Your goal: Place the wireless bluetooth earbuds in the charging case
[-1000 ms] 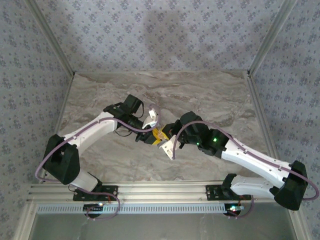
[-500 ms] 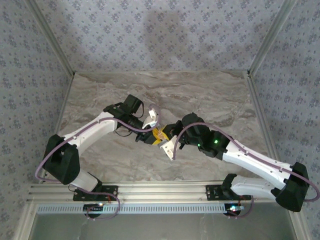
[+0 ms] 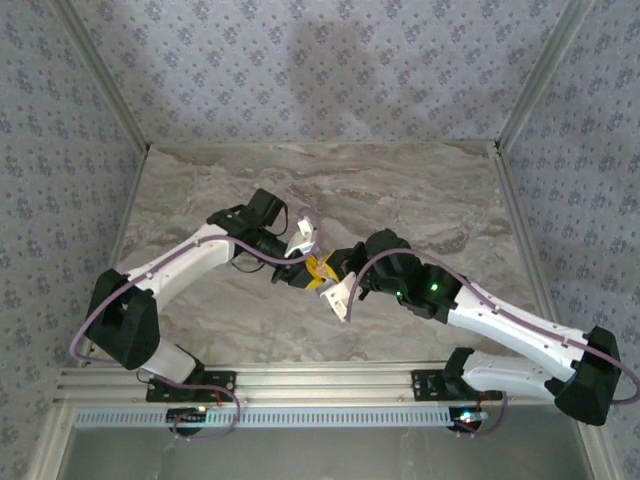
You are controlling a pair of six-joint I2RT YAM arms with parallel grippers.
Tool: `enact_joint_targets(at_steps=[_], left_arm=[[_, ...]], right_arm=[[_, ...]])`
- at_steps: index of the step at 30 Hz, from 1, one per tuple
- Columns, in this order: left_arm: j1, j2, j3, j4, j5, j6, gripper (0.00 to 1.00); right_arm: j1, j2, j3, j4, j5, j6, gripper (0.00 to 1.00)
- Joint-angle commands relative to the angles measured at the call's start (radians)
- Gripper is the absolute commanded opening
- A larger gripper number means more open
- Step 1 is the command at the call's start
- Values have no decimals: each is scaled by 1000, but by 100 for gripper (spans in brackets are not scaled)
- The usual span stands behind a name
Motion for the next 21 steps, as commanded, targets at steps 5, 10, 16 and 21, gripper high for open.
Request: enact_joint_targets(at_steps=[5, 10, 16, 21], left_arm=[[-9, -22, 13, 53, -11, 20, 19], [-10, -28, 7, 59, -31, 22, 19], [-14, -33, 1, 59, -50, 27, 19], [-24, -41, -4, 65, -86, 31, 19]], right_arm=[[27, -24, -1, 69, -35, 19, 10], [29, -34, 2, 61, -23, 16, 10], [40, -36, 7, 45, -19, -8, 10], [46, -31, 10, 52, -16, -20, 10]])
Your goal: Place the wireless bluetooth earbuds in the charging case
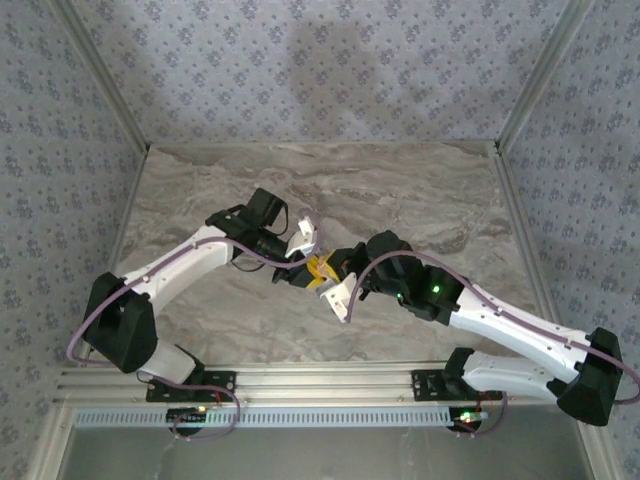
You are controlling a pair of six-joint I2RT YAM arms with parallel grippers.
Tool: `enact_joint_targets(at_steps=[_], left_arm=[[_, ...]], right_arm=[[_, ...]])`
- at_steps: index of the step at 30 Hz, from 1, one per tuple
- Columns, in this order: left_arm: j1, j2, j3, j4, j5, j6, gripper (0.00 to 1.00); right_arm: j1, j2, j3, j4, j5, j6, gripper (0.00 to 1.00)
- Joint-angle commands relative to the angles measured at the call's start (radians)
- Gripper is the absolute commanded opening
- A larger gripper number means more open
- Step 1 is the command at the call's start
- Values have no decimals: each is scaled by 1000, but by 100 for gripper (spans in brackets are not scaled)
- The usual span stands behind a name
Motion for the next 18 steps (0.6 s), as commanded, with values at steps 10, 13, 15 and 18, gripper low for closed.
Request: enact_joint_targets(at_steps=[10, 13, 15, 18], left_arm=[[-28, -63, -49, 114, -117, 17, 19], [-30, -73, -60, 134, -121, 17, 19], [-30, -81, -70, 147, -125, 15, 19], [-31, -92, -81, 162, -130, 17, 19]], right_arm=[[53, -7, 5, 29, -32, -79, 10], [56, -2, 0, 29, -38, -85, 11], [58, -4, -3, 30, -46, -84, 10], [62, -5, -11, 10, -46, -103, 10]])
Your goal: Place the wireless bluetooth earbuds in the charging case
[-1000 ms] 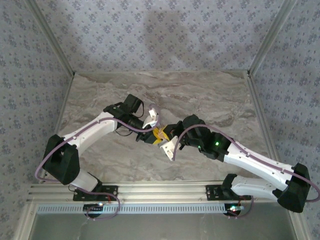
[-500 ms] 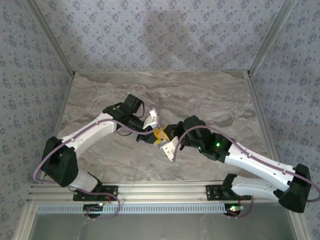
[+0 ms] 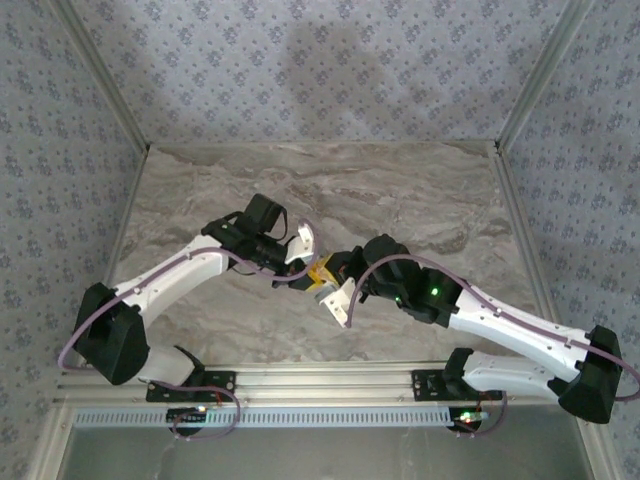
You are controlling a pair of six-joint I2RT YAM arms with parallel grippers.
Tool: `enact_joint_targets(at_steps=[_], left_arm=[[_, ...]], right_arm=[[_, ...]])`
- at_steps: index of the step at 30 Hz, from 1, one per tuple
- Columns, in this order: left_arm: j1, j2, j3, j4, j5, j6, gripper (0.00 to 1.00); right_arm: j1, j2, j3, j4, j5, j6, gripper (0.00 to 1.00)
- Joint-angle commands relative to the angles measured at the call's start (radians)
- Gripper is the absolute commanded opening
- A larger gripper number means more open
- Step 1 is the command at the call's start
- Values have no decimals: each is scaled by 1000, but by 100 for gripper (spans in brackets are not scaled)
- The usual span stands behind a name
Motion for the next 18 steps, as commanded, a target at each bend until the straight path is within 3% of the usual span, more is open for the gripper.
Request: enact_joint_targets(at_steps=[1, 18], left_arm=[[-5, -22, -15, 80, -35, 18, 19], [-24, -73, -63, 167, -89, 0, 19]], right_arm=[[32, -5, -9, 9, -69, -42, 10], [37, 23, -10, -45, -50, -128, 16]])
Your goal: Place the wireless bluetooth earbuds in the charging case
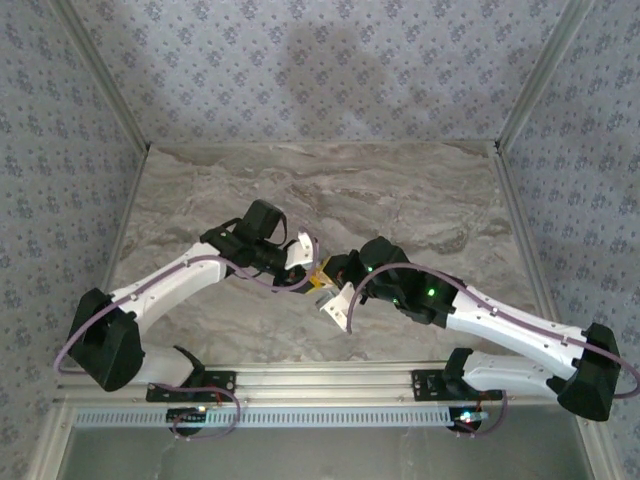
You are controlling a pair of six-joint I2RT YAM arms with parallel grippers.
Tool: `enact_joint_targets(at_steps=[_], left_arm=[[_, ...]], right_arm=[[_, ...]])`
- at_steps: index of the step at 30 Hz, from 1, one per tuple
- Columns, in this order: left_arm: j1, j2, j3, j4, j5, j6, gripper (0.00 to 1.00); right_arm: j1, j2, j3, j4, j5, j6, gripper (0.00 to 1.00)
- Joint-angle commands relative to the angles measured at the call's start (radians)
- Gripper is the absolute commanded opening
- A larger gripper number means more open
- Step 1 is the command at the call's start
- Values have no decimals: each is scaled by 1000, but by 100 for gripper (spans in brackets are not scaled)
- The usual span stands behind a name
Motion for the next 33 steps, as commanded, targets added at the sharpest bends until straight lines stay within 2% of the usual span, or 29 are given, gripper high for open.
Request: enact_joint_targets(at_steps=[1, 18, 26, 33], left_arm=[[1, -35, -3, 96, -16, -1, 19], [1, -47, -22, 120, -15, -16, 19], [1, -46, -30, 147, -3, -39, 19], [3, -50, -38, 163, 6, -58, 19]], right_arm=[[26, 9, -3, -42, -51, -25, 16], [36, -17, -16, -119, -39, -132, 15], [21, 3, -9, 42, -11, -76, 14], [21, -8, -19, 96, -21, -44, 14]])
